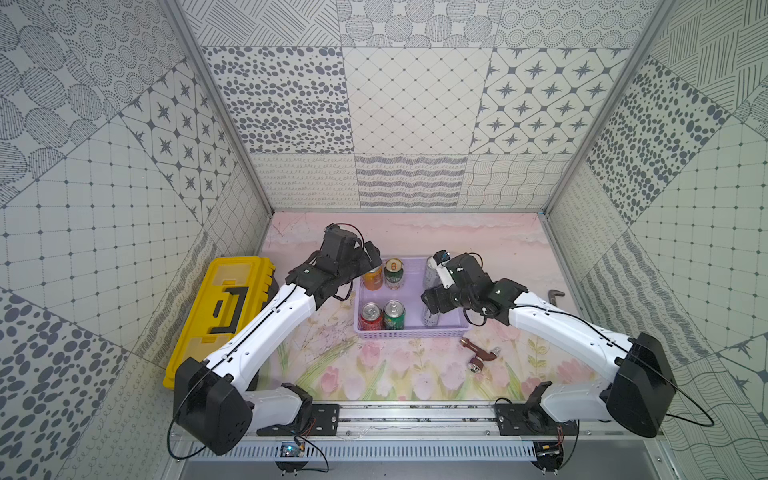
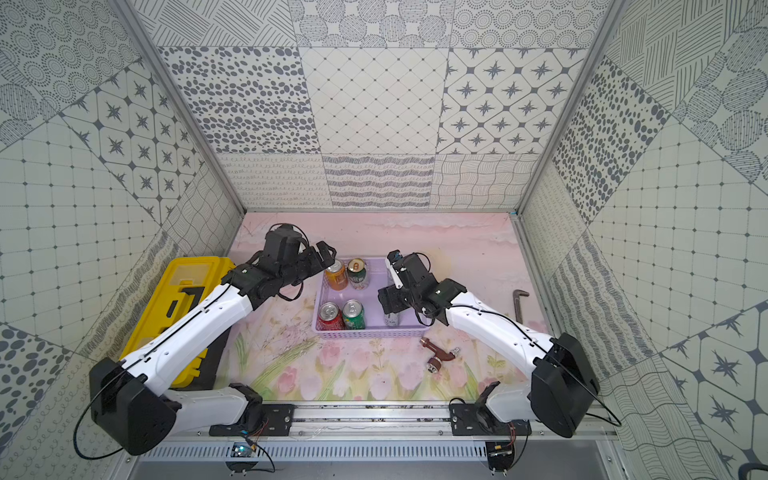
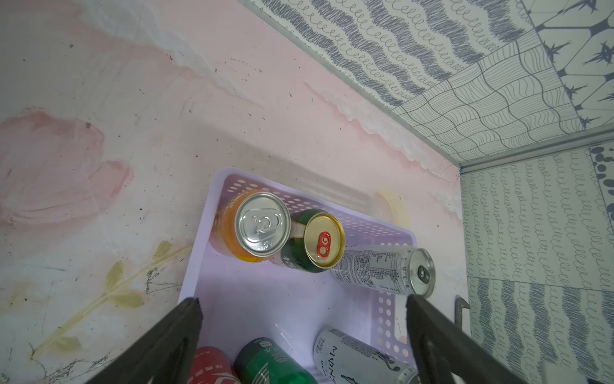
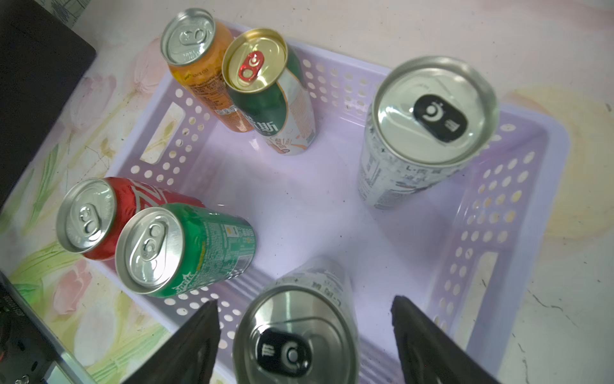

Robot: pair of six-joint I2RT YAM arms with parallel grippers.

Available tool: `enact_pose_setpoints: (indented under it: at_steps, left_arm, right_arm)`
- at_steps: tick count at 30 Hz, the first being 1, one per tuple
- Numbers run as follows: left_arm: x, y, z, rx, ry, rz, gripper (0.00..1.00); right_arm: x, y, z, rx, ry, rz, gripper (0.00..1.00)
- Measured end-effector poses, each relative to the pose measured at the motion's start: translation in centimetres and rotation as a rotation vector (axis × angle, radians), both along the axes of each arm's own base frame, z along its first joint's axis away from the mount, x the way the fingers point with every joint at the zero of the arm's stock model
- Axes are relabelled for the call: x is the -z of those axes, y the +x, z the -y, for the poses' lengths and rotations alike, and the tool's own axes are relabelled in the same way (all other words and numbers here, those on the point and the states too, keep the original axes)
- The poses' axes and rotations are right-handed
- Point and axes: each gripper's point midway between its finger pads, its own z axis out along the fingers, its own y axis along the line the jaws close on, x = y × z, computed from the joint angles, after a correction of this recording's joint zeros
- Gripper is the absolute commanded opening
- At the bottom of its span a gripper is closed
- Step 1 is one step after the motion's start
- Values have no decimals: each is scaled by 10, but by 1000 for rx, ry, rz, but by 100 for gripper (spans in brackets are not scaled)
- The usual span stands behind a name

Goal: Take out the drinks from the basket
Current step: Pick up the drink from the basket.

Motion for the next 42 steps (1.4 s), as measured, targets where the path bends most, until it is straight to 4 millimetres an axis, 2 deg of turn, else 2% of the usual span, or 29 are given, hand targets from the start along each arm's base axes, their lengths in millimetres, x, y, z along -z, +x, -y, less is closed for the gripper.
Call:
enact_pose_setpoints:
  at_steps: [7, 13, 20, 27, 32, 42]
  left_arm:
    - [10, -1, 3, 27, 27, -64, 100]
    - [19, -5, 2, 33, 44, -99, 100]
    - [26, -7, 1, 44, 60, -127, 100]
    - [27, -9, 3, 62, 67, -133, 100]
    - [26, -9, 2, 69, 74, -126, 100]
    - [19, -11, -3, 58, 90, -99, 100]
  right_arm:
    - [20, -4, -6, -25, -53, -18, 77]
    - [30, -6, -2, -21, -76, -27, 62]
    - [28, -5, -1, -23, -79, -17, 45]
    - [20, -13, -1, -50, -62, -32, 38]
    - [-6, -13, -1, -53, 11, -38, 35]
    - [-101, 17, 20, 26, 179, 107, 34]
